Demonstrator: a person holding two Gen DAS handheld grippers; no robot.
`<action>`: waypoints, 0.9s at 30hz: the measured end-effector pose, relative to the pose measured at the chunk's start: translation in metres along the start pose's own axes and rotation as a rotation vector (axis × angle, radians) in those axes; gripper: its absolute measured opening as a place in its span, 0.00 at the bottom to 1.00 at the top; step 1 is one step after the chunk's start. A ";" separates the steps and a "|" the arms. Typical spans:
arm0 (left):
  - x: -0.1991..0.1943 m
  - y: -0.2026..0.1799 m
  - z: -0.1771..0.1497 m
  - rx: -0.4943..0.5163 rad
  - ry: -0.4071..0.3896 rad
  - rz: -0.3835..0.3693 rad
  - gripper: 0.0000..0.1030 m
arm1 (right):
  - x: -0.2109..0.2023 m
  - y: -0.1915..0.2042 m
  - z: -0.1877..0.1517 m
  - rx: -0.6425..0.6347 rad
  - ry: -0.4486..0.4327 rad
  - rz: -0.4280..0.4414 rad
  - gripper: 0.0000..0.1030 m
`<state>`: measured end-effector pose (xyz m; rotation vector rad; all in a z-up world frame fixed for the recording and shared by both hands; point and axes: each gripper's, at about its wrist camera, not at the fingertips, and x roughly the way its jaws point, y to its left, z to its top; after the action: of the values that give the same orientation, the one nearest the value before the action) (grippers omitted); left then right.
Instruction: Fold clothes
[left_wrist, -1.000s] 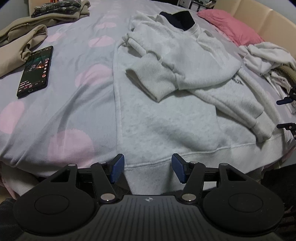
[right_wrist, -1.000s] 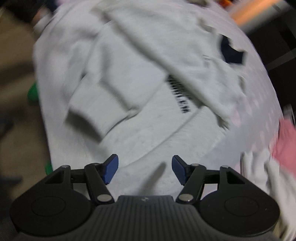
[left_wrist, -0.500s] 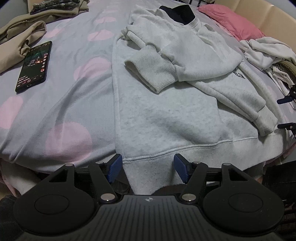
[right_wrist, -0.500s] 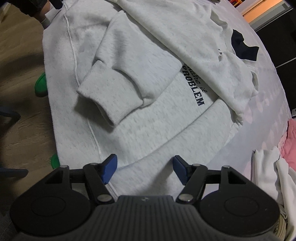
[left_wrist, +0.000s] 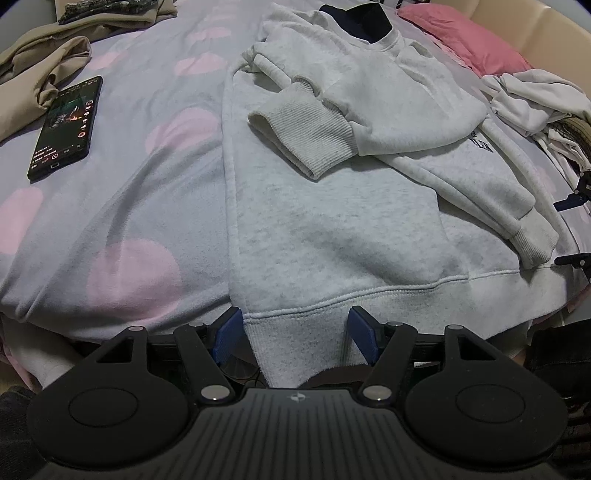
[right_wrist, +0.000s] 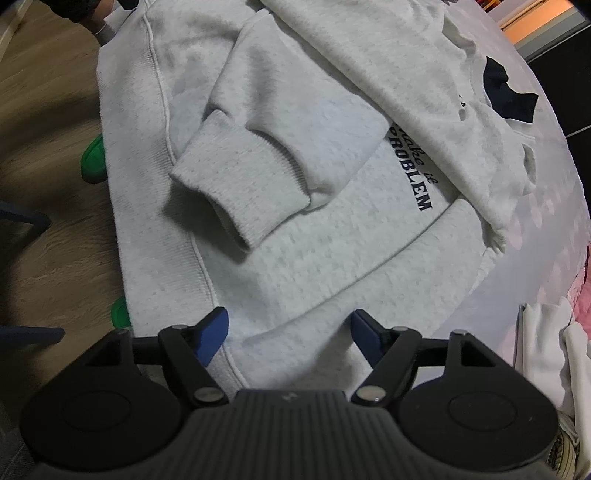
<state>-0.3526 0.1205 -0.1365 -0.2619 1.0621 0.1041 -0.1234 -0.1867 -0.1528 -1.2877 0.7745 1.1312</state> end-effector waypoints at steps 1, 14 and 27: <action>0.000 0.000 0.000 0.001 0.000 0.000 0.61 | 0.000 0.000 0.000 -0.001 0.001 0.002 0.74; 0.004 -0.004 -0.005 0.038 -0.009 0.028 0.62 | 0.002 0.001 0.000 -0.004 0.006 0.011 0.75; 0.015 0.001 -0.013 0.029 0.046 -0.003 0.57 | 0.004 0.001 -0.002 0.003 0.009 0.017 0.75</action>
<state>-0.3565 0.1172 -0.1560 -0.2409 1.1077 0.0804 -0.1227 -0.1875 -0.1573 -1.2872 0.7949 1.1383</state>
